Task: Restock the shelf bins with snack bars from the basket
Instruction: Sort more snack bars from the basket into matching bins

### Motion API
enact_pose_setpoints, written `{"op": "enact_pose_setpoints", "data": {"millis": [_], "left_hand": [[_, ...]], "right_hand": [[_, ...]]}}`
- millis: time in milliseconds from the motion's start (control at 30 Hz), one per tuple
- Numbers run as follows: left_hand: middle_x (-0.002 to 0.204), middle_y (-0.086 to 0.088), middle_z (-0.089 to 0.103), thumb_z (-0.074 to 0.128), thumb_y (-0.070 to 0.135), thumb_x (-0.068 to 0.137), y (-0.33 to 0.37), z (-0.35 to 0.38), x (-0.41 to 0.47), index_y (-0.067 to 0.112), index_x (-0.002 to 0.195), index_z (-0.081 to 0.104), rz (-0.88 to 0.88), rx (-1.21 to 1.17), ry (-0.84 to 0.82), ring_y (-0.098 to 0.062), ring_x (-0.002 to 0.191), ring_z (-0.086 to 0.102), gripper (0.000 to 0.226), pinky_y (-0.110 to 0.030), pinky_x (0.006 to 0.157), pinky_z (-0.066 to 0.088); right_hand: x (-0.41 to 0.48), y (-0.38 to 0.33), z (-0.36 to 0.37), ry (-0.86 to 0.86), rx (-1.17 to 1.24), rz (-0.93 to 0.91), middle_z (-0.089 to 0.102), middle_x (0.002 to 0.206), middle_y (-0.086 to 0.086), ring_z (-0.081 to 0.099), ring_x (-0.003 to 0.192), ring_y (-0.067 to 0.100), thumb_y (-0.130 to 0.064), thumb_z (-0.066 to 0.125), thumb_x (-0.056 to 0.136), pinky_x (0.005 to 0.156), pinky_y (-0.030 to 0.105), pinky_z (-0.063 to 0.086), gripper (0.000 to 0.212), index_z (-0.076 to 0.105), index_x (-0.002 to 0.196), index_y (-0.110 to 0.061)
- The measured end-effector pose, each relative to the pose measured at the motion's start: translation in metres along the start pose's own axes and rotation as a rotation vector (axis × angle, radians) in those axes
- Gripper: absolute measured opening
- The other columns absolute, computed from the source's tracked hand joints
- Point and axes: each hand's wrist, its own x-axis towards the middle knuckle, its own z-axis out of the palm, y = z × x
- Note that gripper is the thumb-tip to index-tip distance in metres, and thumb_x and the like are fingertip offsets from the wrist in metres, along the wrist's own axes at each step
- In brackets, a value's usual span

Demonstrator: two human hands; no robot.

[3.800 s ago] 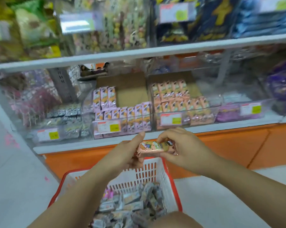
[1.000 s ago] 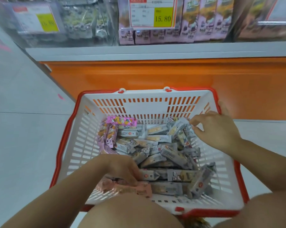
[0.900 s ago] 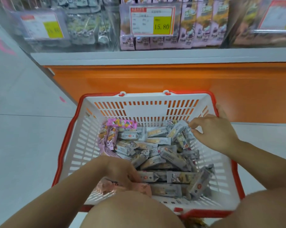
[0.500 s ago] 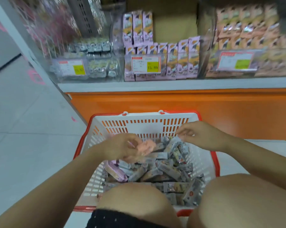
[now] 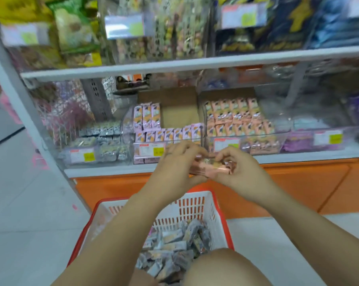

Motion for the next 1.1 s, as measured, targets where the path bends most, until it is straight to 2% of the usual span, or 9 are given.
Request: {"op": "enact_pose_setpoints", "data": {"millis": [133,300,467,533,633,733,800,1000,1100], "left_hand": [[0.134,0.014,0.036,0.071,0.034,0.082,0.016,0.000,0.005,0.038,0.134,0.040,-0.189,-0.308,-0.065,-0.006,0.123,0.037,0.060,-0.026,0.103,0.032],[0.118,0.016,0.055,0.070,0.027,0.085,0.032,0.011,0.019,0.044,0.109,0.054,-0.233,-0.530,-0.122,-0.008,0.100,0.060,0.034,-0.033,0.089,0.051],[0.116,0.006,0.058,0.068,0.018,0.087,0.044,0.025,0.046,0.044,0.109,0.055,-0.203,-0.620,-0.114,-0.012,0.094,0.064,0.037,-0.022,0.076,0.053],[0.124,0.011,0.051,0.063,0.018,0.091,0.048,0.033,0.062,0.044,0.119,0.052,-0.161,-0.576,-0.093,-0.006,0.097,0.061,0.040,-0.016,0.076,0.051],[0.139,0.013,0.036,0.057,0.019,0.094,0.043,0.045,0.089,0.034,0.132,0.049,-0.103,-0.311,0.033,0.000,0.118,0.041,0.042,-0.010,0.100,0.030],[0.148,0.007,0.030,0.050,0.027,0.096,0.021,0.050,0.117,0.033,0.134,0.047,-0.147,0.047,0.108,-0.016,0.134,0.029,0.039,-0.034,0.113,0.025],[0.152,0.005,0.025,0.046,0.033,0.097,0.005,0.052,0.130,0.035,0.137,0.042,-0.200,0.241,0.059,-0.024,0.137,0.025,0.040,-0.045,0.113,0.023],[0.156,0.002,0.006,0.037,0.039,0.099,-0.025,0.075,0.155,0.031,0.139,0.039,-0.203,0.234,-0.023,-0.026,0.141,0.015,0.041,-0.044,0.113,0.022],[0.156,0.003,0.005,0.038,0.035,0.099,-0.029,0.082,0.153,0.030,0.136,0.043,-0.178,0.200,0.040,-0.026,0.139,0.021,0.038,-0.041,0.111,0.027]], "right_hand": [[-0.019,0.005,-0.030,0.094,-0.077,-0.057,0.065,0.091,-0.007,0.063,0.077,0.018,-0.013,0.075,0.077,0.067,0.039,0.050,0.026,0.054,0.086,-0.026],[-0.029,0.020,-0.050,0.145,-0.123,-0.114,0.062,0.094,-0.012,0.059,0.078,0.002,-0.005,0.075,0.076,0.057,0.012,0.042,0.032,0.055,0.084,-0.029],[-0.024,0.035,-0.071,0.170,-0.284,-0.128,0.061,0.094,-0.016,0.056,0.087,0.002,-0.014,0.077,0.075,0.066,0.016,0.044,0.029,0.055,0.077,-0.033],[-0.015,0.035,-0.080,0.179,-0.319,-0.139,0.059,0.087,-0.017,0.056,0.078,0.003,-0.017,0.075,0.078,0.060,0.019,0.045,0.027,0.054,0.077,-0.032],[0.009,0.040,-0.095,0.220,-0.433,-0.102,0.056,0.085,-0.012,0.054,0.075,0.007,-0.016,0.068,0.081,0.061,0.030,0.047,0.017,0.055,0.083,-0.026],[0.046,0.050,-0.112,0.328,-0.504,-0.096,0.057,0.081,-0.001,0.053,0.070,0.018,-0.018,0.063,0.085,0.060,0.035,0.043,0.010,0.052,0.086,-0.018],[0.075,0.056,-0.121,0.348,-0.652,-0.102,0.056,0.088,0.001,0.052,0.077,0.023,-0.020,0.058,0.087,0.060,0.035,0.040,0.009,0.051,0.092,-0.016],[0.172,0.079,-0.140,0.420,-1.171,-0.013,0.055,0.103,0.011,0.059,0.089,0.034,-0.018,0.050,0.093,0.066,0.034,0.042,0.020,0.052,0.111,-0.011],[0.197,0.082,-0.134,0.301,-1.384,0.033,0.053,0.117,0.011,0.060,0.097,0.030,-0.015,0.051,0.090,0.078,0.035,0.039,0.030,0.049,0.120,-0.011]]}}
